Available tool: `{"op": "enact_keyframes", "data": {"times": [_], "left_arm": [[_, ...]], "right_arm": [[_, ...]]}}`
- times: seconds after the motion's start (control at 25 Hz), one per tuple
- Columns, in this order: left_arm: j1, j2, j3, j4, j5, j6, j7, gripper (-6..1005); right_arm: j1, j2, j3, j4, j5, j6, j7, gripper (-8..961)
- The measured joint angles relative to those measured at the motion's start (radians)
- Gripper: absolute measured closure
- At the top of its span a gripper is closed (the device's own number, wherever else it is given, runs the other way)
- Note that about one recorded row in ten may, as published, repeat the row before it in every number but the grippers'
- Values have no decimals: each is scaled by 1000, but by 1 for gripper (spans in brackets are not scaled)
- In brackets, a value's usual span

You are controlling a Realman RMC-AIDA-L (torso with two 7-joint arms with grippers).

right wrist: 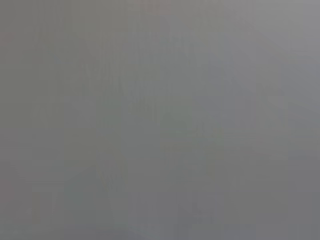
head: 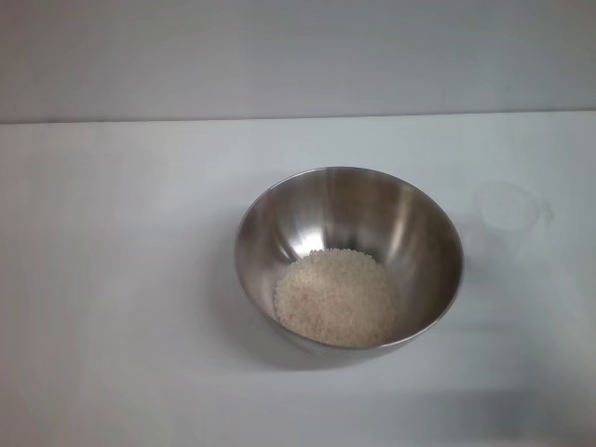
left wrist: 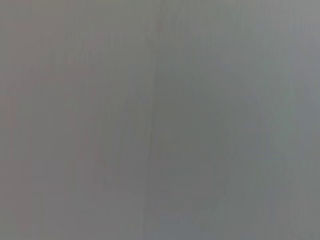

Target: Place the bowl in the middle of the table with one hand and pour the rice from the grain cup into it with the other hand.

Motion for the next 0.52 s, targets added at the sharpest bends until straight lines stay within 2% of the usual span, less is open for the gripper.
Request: {"op": "enact_keyframes", "data": {"times": [0.52], "left_arm": [[-3, 0, 1, 13, -5, 2, -1, 159]], "right_arm": [[0, 0, 0, -2, 2, 8, 0, 292]]}}
